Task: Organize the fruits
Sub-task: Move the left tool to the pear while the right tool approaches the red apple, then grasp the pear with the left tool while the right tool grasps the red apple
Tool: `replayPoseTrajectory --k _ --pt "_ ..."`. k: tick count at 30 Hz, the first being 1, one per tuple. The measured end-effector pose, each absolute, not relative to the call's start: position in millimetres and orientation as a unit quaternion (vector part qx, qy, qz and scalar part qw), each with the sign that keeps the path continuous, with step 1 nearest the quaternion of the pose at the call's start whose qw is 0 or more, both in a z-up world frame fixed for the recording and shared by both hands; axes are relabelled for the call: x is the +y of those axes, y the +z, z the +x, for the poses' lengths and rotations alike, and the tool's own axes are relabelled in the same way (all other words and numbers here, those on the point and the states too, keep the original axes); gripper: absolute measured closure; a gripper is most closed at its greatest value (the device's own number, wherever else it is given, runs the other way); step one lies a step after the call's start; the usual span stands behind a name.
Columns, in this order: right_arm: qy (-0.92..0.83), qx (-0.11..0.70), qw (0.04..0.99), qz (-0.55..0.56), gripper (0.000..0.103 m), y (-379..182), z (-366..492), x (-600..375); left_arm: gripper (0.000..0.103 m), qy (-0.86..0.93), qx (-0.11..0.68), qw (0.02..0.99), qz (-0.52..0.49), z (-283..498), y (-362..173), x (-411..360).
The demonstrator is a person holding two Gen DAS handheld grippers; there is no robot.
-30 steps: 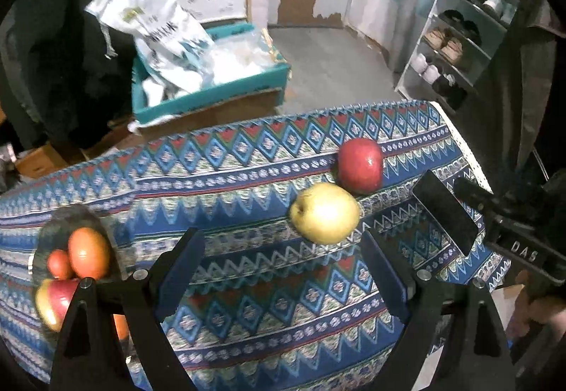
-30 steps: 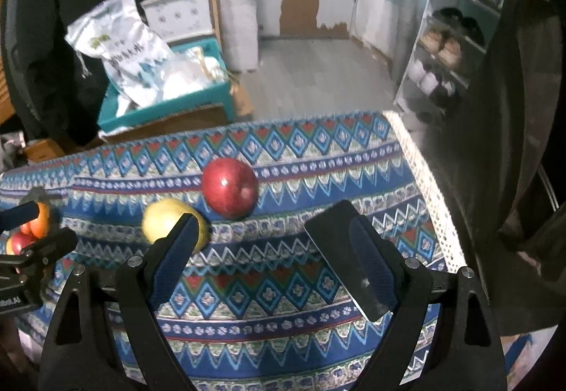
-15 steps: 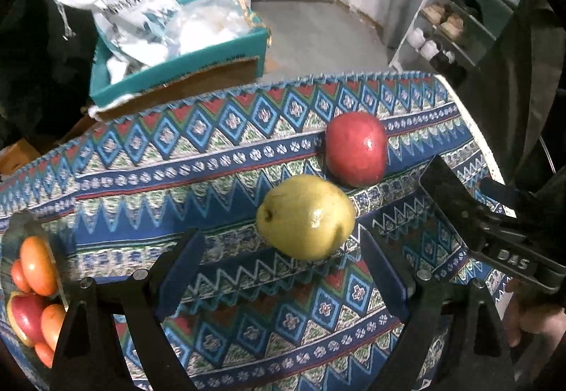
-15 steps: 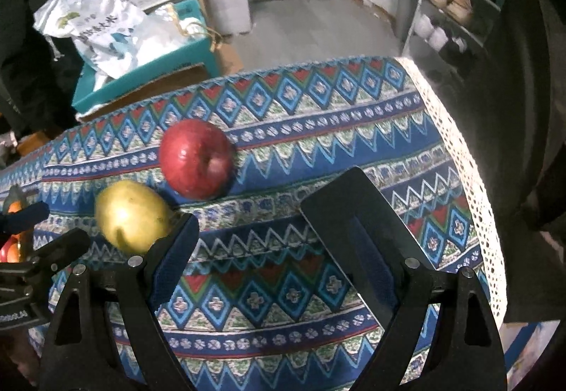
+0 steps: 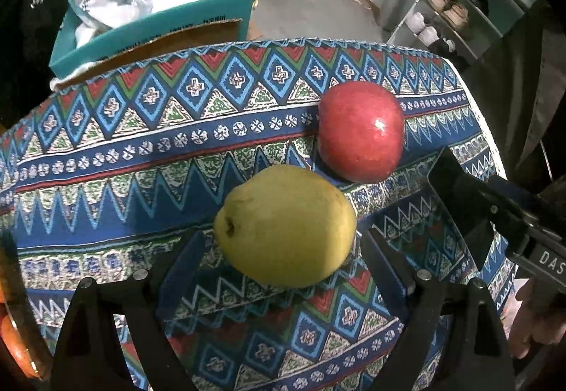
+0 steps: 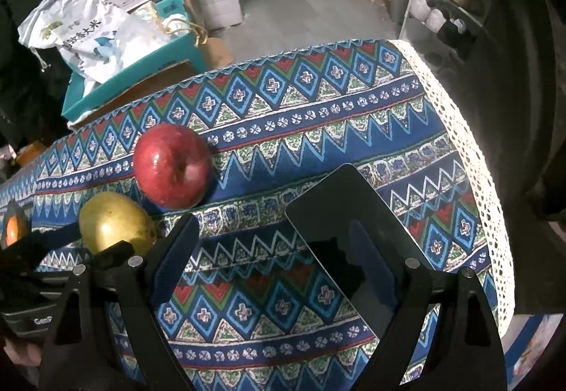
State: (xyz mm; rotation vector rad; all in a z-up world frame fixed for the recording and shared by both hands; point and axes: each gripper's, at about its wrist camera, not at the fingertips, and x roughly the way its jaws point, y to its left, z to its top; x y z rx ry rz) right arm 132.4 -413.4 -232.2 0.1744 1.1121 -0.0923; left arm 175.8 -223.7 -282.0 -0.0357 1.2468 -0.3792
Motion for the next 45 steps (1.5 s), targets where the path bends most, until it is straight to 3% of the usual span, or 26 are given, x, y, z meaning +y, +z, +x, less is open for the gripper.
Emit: replayPoseTrajectory --k 6,10,27,45 --pt "-0.04 0.528 0.844 0.086 0.016 -233 137 -412 0.013 -0.181 0.592 0.785 -0.034 183 -296 -227" --pt "-0.034 0.528 0.844 0.087 0.016 -233 143 -408 0.019 -0.192 0.589 0.783 -0.045 185 -299 -227" --pt "0.045 0.525 0.848 0.061 0.016 -234 174 -361 0.02 -0.137 0.557 0.819 -0.018 189 -282 -170" --pt "0.069 0.566 0.821 0.03 0.017 -278 217 -331 0.02 -0.114 0.549 0.827 -0.028 197 -278 -143"
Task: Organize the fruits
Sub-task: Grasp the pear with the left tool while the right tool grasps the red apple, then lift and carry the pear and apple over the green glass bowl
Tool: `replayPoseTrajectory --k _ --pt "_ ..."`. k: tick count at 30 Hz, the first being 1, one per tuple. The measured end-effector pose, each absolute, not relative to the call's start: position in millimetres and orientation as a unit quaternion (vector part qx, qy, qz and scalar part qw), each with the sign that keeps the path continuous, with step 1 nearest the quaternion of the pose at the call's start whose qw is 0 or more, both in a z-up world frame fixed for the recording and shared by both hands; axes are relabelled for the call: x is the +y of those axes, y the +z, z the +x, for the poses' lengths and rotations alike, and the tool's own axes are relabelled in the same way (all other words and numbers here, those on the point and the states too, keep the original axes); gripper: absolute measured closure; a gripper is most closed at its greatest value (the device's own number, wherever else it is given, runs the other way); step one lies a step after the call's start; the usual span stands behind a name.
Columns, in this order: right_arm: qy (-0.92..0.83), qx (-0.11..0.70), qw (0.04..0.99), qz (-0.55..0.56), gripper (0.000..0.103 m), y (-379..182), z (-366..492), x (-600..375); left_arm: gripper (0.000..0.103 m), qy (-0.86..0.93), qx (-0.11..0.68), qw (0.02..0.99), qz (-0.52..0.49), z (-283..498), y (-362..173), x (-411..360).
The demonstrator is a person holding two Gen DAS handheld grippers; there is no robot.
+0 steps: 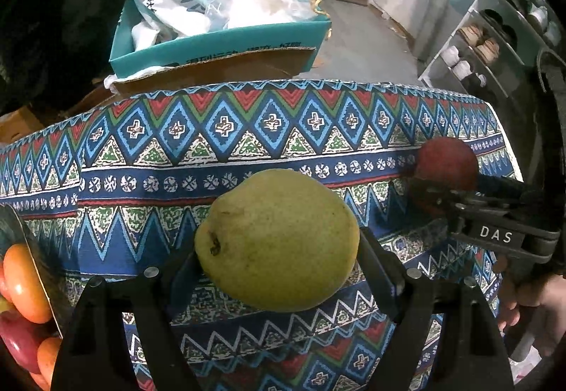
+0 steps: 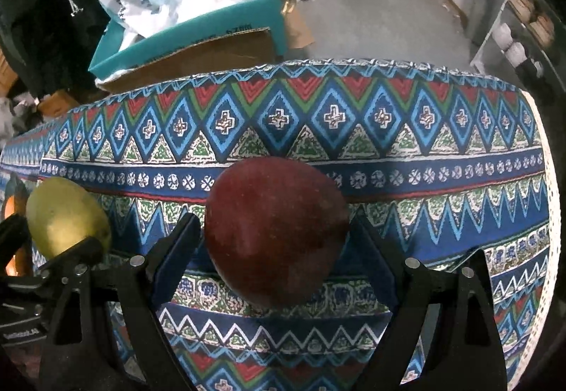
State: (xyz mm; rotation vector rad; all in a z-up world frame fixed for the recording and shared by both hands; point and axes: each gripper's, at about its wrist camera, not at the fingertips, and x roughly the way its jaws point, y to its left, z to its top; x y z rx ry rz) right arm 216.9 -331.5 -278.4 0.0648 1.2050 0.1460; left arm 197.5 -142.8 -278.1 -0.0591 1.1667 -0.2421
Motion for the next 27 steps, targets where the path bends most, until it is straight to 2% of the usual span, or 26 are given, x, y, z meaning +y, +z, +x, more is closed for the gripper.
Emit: replayPoseTrajectory --k 2,15,27 --pt "0.064 0.568 0.82 0.029 0.029 -281 217 -330 0.02 -0.114 0.549 0.827 -0.028 197 -278 -143" --pt "0.039 0.546 0.836 0.034 0.031 -274 199 -338 0.02 -0.117 0.535 0.836 -0.026 189 -259 -137" --pt "0.041 0.503 0.862 0.041 0.031 -229 173 -338 0.02 -0.117 0.507 0.854 -0.021 167 -224 -126"
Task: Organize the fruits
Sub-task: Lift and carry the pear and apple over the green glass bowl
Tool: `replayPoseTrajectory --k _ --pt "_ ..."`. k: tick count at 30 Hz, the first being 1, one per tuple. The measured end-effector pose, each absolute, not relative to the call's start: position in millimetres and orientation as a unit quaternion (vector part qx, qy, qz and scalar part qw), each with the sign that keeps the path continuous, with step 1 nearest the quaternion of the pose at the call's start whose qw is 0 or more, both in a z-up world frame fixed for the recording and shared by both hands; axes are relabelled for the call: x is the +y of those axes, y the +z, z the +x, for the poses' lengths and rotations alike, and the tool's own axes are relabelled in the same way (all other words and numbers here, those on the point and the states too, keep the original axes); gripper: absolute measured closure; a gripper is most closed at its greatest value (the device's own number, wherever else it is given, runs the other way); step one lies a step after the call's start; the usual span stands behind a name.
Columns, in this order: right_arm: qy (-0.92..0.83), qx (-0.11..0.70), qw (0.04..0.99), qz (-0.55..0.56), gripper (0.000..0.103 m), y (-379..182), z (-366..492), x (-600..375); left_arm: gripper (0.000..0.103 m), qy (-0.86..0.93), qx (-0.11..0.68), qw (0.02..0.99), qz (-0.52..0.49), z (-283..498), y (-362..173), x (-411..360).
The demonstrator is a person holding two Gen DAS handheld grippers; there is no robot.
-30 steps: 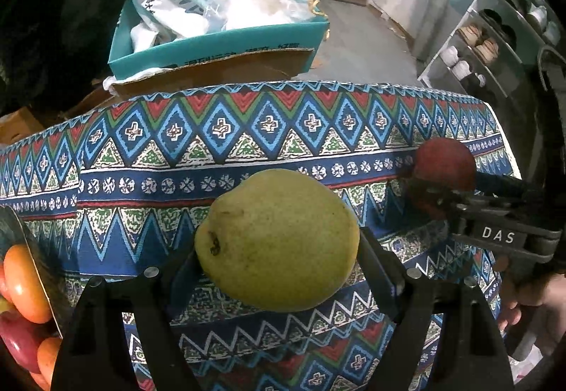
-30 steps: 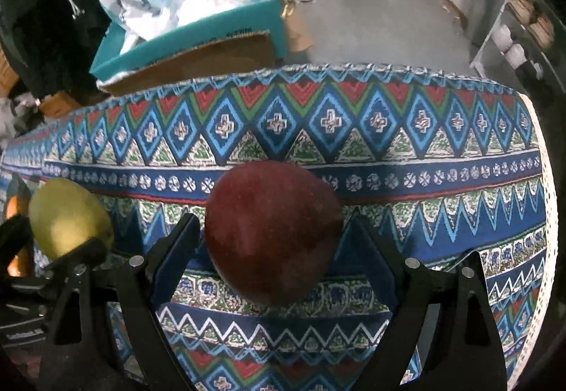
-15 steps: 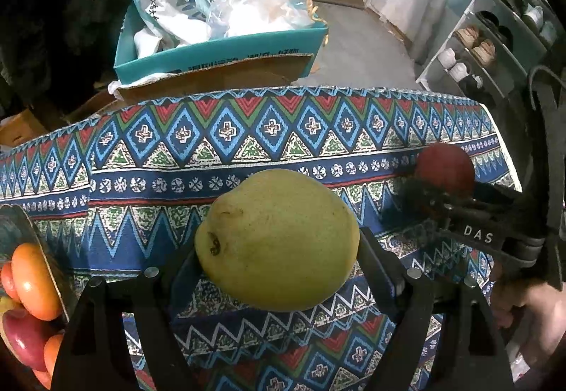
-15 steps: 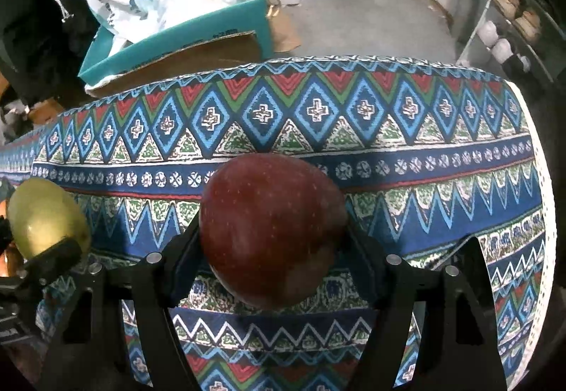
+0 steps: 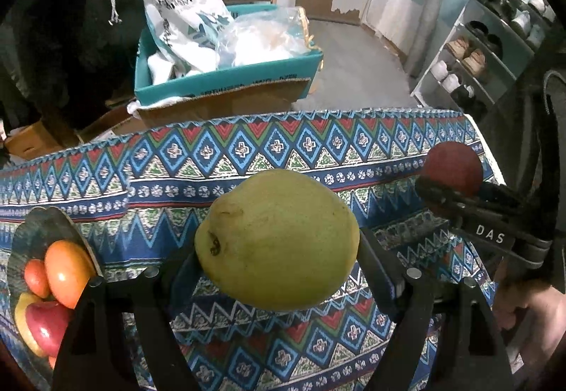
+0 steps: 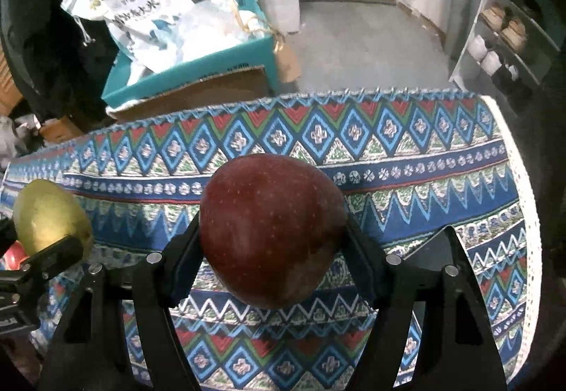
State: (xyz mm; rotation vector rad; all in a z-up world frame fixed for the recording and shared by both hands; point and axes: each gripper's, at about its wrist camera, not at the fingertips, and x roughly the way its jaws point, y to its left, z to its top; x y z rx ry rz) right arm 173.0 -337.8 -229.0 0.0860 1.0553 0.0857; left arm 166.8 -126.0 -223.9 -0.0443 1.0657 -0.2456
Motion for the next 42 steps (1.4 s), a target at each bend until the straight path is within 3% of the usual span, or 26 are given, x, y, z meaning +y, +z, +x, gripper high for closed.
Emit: replayPoseTrajectory --k 24,42 --pt "0.069 0.413 0.908 0.028 0.031 -108 125 -307 0.02 -0.122 0.434 0.892 -0.023 115 -130 -101" --pt "0.122 0.387 0.914 0.011 0.031 -73 94 -254 0.02 -0.103 0.41 0.905 -0.041 79 -99 -56"
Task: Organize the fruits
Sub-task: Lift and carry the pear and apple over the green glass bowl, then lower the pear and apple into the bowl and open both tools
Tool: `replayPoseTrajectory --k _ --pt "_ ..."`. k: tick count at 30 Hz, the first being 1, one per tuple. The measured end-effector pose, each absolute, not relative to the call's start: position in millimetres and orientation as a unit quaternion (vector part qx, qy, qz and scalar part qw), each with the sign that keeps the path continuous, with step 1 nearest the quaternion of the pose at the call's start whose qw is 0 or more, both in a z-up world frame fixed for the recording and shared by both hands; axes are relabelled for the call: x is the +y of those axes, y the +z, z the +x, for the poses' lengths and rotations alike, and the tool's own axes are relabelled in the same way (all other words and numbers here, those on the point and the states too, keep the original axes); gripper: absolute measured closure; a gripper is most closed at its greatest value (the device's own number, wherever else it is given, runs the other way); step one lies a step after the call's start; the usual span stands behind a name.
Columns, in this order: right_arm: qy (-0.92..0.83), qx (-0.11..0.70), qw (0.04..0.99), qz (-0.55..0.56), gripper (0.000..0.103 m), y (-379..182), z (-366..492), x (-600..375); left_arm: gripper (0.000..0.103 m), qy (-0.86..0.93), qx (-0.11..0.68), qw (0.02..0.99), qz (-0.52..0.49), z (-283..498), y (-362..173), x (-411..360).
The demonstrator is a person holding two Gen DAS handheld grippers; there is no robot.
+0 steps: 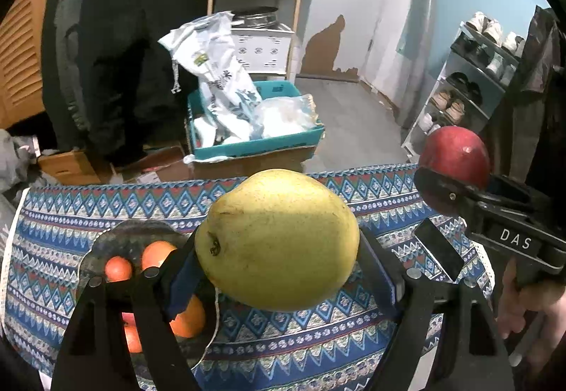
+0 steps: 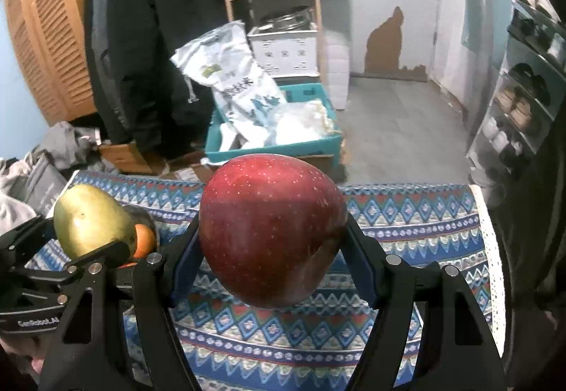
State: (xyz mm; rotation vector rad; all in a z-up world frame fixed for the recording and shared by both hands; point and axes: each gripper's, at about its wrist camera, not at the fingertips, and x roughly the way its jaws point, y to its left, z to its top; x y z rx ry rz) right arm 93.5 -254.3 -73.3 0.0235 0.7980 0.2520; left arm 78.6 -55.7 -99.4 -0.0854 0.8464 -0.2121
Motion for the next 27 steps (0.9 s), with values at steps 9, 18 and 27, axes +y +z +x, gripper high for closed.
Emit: replayPoseTrajectory --k 9,18,27 --pt "0.156 0.388 0.908 0.001 0.031 -75 93 -214 0.02 -0.071 0.414 0.906 -0.057 64 -105 -12" --pt "0.192 0.398 0.897 -0.002 0.031 -86 102 -172 0.02 -0.031 0.421 0.903 -0.072 52 -119 36" --pt "0.233 0.414 0.88 -0.008 0.031 -103 111 -117 0.02 -0.002 0.442 0.893 -0.084 45 -146 71"
